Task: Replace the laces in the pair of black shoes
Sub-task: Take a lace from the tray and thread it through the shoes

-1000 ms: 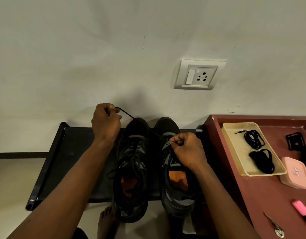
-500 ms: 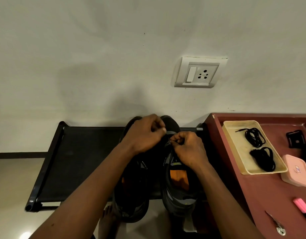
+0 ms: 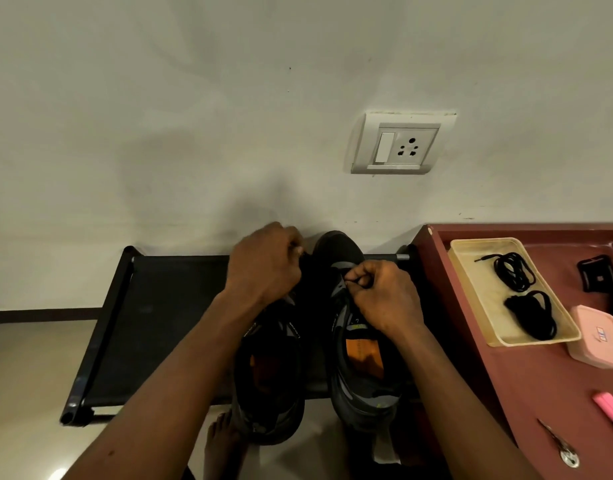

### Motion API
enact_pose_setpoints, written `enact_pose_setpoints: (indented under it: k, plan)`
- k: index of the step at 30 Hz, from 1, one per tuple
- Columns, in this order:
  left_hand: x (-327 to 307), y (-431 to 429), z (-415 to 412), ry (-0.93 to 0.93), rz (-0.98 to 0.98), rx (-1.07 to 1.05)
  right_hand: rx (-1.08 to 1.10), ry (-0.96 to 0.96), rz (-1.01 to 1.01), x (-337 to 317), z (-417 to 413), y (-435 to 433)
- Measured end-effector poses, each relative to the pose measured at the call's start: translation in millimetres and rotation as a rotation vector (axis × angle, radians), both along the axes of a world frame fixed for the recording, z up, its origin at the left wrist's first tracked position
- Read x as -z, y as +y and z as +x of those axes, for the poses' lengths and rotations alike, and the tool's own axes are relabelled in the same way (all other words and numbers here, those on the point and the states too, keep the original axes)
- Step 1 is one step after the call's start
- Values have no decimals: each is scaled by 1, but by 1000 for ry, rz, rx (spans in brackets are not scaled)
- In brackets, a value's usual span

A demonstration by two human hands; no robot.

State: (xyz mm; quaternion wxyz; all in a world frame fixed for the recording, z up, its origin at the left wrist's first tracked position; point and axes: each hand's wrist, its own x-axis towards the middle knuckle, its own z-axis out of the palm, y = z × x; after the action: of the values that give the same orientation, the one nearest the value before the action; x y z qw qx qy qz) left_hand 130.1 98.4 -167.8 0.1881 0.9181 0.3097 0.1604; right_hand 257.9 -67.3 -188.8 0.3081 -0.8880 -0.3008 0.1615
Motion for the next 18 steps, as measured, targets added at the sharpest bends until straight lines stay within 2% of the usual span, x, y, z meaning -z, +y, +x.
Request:
enact_pose_setpoints:
  k: [7, 8, 10, 12, 13, 15, 16, 18]
  plan:
    - [1, 39, -21, -453, -324, -431, 20, 5, -13, -1, 1, -1]
    - [0, 42, -19, -538, -446, -476, 30, 17, -8, -1, 1, -1]
    - [-6, 42, -16, -745, -841, -492, 45, 40, 8, -1, 1, -1]
    - [-11, 34, -12, -896, -1191, -402, 52, 44, 16, -1, 1, -1]
    - [-12, 28, -10, -911, -1262, -334, 52, 40, 16, -1, 1, -1]
    - [-13, 16, -4, -815, -1164, -196, 49, 29, 14, -1, 1, -1]
    - [-13, 10, -2, -714, -1012, -115, 49, 27, 12, -1, 1, -1]
    - [-9, -1, 3, -388, -614, 60, 47, 28, 6, 0, 1, -1]
